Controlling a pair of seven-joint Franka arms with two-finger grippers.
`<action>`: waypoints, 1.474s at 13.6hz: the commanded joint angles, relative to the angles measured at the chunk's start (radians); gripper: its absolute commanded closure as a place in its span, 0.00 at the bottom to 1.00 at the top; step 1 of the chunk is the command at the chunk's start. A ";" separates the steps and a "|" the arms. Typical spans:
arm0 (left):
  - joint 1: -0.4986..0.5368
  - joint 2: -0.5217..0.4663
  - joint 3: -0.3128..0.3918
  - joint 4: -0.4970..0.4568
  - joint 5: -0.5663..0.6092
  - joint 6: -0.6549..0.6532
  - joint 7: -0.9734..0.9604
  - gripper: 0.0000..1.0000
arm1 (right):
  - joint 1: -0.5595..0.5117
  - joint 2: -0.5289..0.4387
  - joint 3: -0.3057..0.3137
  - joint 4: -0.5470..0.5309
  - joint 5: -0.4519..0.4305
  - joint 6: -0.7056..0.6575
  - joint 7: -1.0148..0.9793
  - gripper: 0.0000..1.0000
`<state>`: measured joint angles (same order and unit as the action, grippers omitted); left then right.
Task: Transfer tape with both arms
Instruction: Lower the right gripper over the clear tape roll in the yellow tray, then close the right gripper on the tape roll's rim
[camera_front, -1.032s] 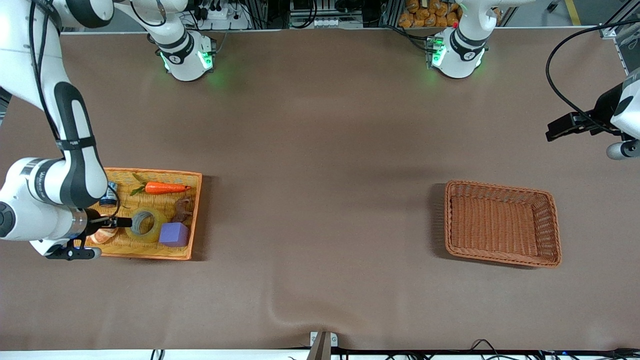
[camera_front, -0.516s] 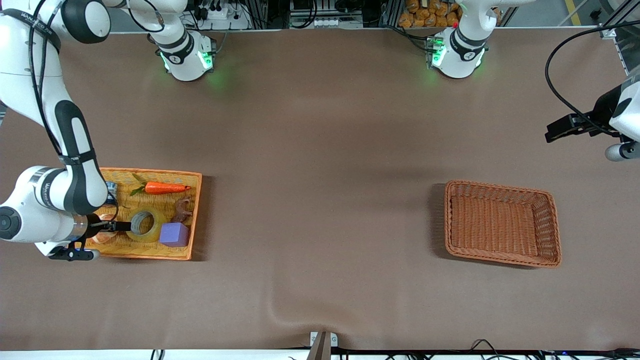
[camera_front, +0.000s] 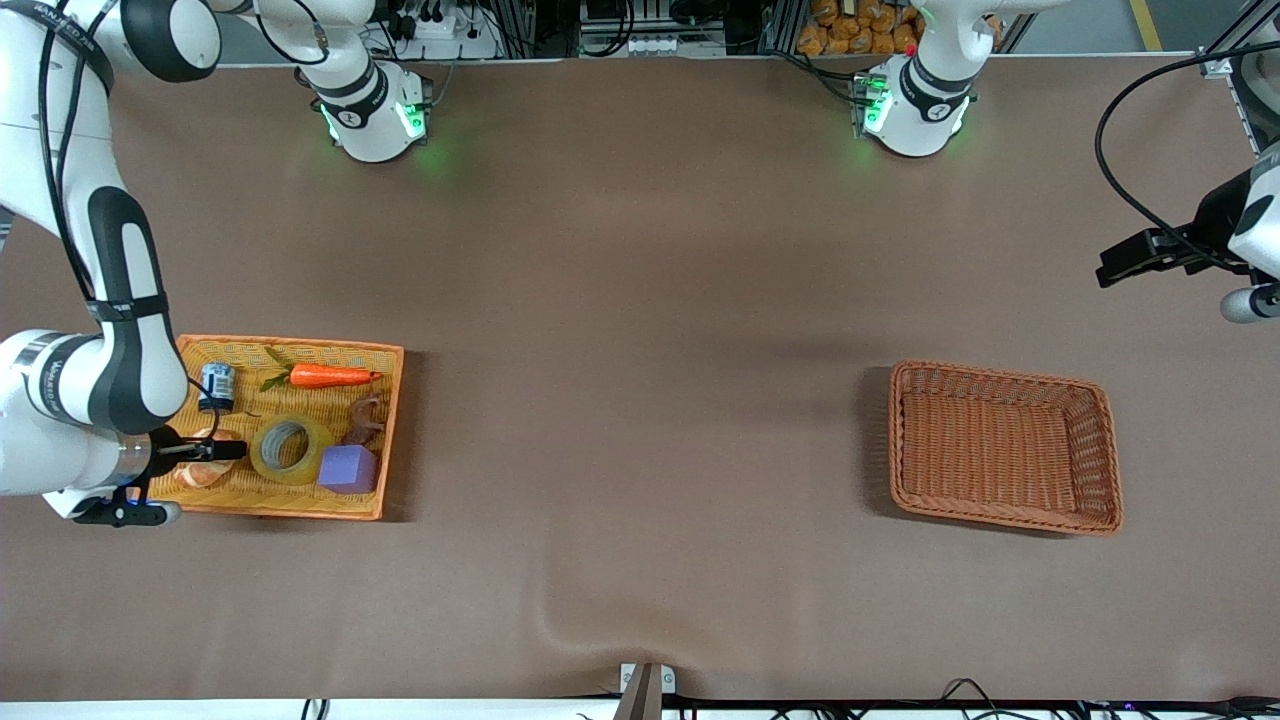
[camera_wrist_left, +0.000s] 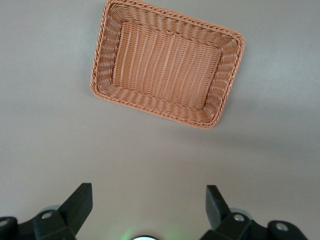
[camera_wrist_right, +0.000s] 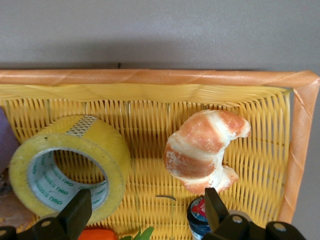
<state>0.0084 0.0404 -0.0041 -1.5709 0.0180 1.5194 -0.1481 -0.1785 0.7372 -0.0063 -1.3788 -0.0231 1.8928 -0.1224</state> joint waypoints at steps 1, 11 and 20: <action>0.007 -0.005 -0.007 0.003 0.014 0.001 0.010 0.00 | 0.010 0.008 0.009 -0.003 0.000 0.006 0.108 0.00; 0.002 0.010 -0.010 0.005 0.007 0.001 0.018 0.00 | 0.040 0.008 0.008 -0.164 -0.001 0.138 0.244 0.00; -0.008 0.013 -0.013 0.006 0.007 0.001 0.018 0.00 | 0.031 -0.004 0.009 -0.126 0.000 0.101 0.265 1.00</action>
<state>0.0015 0.0533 -0.0147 -1.5719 0.0180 1.5194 -0.1467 -0.1416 0.7565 -0.0009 -1.5124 -0.0223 2.0113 0.1356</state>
